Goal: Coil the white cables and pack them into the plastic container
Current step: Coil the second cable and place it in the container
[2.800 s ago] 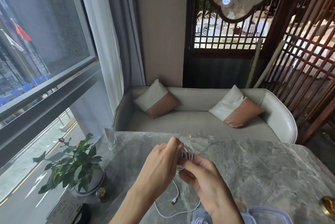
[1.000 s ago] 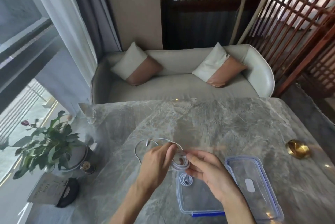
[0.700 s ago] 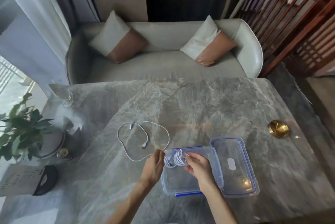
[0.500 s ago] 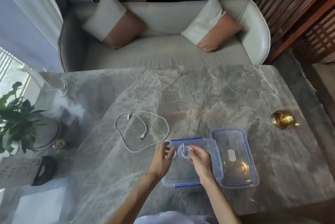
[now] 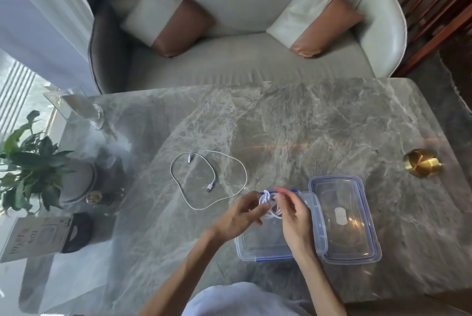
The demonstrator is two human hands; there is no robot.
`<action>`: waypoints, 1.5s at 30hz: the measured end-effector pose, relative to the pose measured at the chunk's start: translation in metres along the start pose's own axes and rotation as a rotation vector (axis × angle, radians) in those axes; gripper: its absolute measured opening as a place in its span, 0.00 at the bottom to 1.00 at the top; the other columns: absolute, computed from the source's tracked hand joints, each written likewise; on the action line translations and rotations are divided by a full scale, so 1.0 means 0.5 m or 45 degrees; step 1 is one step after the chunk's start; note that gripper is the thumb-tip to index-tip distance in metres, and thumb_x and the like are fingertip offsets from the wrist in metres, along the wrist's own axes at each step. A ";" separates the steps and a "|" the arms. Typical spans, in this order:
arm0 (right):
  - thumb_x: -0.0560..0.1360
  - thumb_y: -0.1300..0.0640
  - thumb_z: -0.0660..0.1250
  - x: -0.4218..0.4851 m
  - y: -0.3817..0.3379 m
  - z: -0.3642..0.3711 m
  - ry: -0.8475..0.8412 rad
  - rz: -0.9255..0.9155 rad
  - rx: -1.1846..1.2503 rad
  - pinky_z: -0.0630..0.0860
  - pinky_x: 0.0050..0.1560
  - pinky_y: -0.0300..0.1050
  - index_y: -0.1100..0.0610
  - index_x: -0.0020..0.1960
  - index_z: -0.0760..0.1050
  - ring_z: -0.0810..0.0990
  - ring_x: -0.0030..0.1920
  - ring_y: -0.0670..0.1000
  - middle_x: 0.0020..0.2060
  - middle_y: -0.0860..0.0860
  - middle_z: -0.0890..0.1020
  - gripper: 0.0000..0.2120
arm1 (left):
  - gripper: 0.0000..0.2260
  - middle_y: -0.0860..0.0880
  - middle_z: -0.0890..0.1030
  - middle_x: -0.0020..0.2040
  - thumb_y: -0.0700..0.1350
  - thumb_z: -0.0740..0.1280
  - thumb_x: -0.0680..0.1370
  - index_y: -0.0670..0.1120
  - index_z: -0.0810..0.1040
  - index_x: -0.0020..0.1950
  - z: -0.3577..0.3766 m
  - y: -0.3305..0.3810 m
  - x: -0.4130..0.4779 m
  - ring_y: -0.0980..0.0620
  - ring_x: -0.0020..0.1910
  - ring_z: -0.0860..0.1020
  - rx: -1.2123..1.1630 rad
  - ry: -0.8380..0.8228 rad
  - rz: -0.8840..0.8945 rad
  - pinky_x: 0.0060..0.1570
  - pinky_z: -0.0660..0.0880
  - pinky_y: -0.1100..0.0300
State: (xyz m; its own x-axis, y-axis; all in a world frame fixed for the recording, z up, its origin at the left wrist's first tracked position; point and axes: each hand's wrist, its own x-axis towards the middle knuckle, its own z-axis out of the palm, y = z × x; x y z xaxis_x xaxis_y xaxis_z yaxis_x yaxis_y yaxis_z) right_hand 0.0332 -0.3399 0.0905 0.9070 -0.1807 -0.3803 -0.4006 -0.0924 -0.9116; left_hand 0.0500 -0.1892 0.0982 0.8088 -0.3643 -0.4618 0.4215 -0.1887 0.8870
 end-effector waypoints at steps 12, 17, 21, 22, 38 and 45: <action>0.81 0.49 0.60 -0.037 -0.133 0.044 0.107 0.152 0.686 0.77 0.38 0.36 0.53 0.44 0.80 0.79 0.36 0.45 0.37 0.46 0.81 0.14 | 0.18 0.56 0.65 0.32 0.57 0.68 0.77 0.44 0.68 0.38 0.007 0.110 -0.072 0.58 0.32 0.64 0.466 0.250 0.500 0.33 0.62 0.67; 0.82 0.51 0.60 -0.048 -0.159 0.076 0.217 0.085 0.824 0.76 0.34 0.30 0.54 0.41 0.78 0.79 0.32 0.41 0.31 0.43 0.81 0.15 | 0.14 0.57 0.65 0.34 0.55 0.63 0.79 0.47 0.68 0.40 -0.011 0.140 -0.112 0.60 0.33 0.67 0.671 0.234 0.620 0.36 0.63 0.69; 0.82 0.52 0.60 -0.053 -0.167 0.096 0.340 0.018 0.859 0.76 0.36 0.30 0.55 0.42 0.77 0.80 0.33 0.39 0.31 0.43 0.81 0.14 | 0.12 0.57 0.66 0.36 0.53 0.58 0.82 0.49 0.67 0.41 -0.003 0.145 -0.135 0.61 0.35 0.68 0.685 0.302 0.624 0.40 0.64 0.72; 0.82 0.51 0.60 -0.054 -0.169 0.098 0.371 0.028 0.871 0.76 0.36 0.30 0.55 0.43 0.77 0.80 0.33 0.39 0.33 0.44 0.81 0.14 | 0.11 0.58 0.66 0.37 0.52 0.58 0.82 0.53 0.65 0.41 0.002 0.145 -0.139 0.62 0.36 0.68 0.690 0.325 0.624 0.40 0.64 0.72; 0.80 0.48 0.64 -0.045 -0.168 0.079 0.436 0.237 0.925 0.74 0.28 0.32 0.51 0.42 0.80 0.78 0.28 0.38 0.36 0.44 0.81 0.12 | 0.11 0.49 0.70 0.43 0.45 0.56 0.84 0.41 0.71 0.45 0.035 0.137 -0.171 0.54 0.38 0.68 0.699 0.327 0.602 0.43 0.67 0.63; 0.80 0.49 0.63 -0.043 -0.122 0.079 0.287 0.276 0.870 0.75 0.31 0.33 0.52 0.42 0.80 0.80 0.30 0.40 0.33 0.43 0.83 0.12 | 0.12 0.47 0.72 0.42 0.46 0.56 0.84 0.42 0.70 0.44 0.021 0.103 -0.182 0.48 0.39 0.70 0.739 0.239 0.527 0.42 0.69 0.56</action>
State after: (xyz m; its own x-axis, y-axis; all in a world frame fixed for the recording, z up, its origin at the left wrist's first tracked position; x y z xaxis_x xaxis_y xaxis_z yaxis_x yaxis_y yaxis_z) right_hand 0.0433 -0.2919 0.1479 0.7391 -0.3287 -0.5880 -0.3307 0.5833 -0.7418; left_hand -0.0064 -0.1754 0.1858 0.9332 -0.3575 -0.0352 -0.1762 -0.5408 0.8225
